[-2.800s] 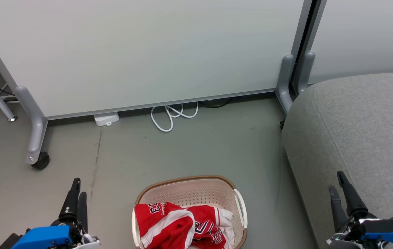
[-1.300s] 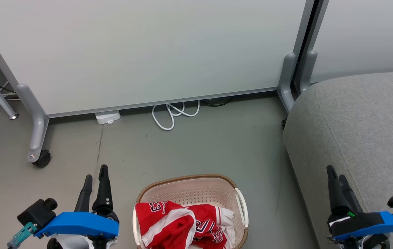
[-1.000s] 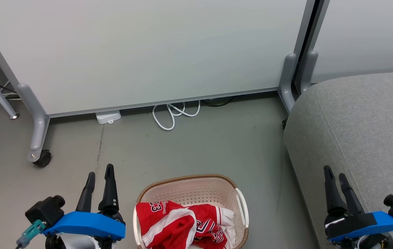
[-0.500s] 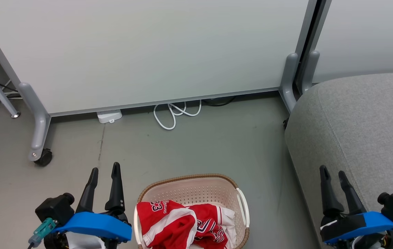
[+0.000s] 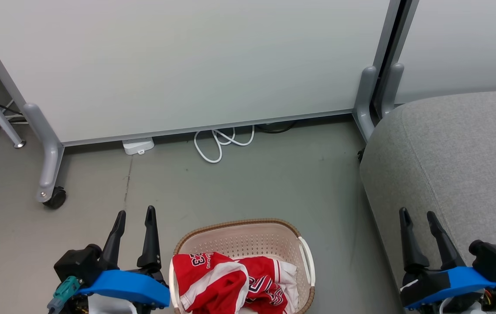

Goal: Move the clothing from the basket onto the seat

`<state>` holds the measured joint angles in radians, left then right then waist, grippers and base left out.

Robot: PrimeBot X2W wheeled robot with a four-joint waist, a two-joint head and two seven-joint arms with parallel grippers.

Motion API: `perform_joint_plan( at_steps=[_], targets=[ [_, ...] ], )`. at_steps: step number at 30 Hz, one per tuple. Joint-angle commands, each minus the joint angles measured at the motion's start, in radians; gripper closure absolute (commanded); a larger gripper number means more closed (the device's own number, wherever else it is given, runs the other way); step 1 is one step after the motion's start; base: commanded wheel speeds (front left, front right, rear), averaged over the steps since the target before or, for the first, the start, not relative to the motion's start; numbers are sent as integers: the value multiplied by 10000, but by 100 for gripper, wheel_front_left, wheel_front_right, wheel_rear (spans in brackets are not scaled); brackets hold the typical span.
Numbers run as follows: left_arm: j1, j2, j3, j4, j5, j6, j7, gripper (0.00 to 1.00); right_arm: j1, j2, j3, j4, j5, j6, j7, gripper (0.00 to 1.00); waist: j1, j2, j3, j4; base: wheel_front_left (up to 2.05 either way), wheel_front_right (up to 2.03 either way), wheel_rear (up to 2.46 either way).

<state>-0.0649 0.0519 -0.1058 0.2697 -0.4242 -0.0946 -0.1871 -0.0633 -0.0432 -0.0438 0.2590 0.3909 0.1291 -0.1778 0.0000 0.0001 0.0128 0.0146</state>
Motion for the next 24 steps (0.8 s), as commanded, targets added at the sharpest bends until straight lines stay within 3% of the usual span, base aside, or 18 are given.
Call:
perform_joint_plan(
  at_steps=[1, 24],
  targets=[
    [-211, 12, 1, 2, 125, -21, -70, 0, -172, -79, -9, -59, -255, 19, -84, 0, 0, -1, -8, 2, 0, 0, 0],
    [-249, -18, -153, 661, 1075, -29, -559, 0, -56, -88, 33, -55, -2142, 22, -430, 0, 0, -1, -100, 22, 0, 0, 0]
  ],
)
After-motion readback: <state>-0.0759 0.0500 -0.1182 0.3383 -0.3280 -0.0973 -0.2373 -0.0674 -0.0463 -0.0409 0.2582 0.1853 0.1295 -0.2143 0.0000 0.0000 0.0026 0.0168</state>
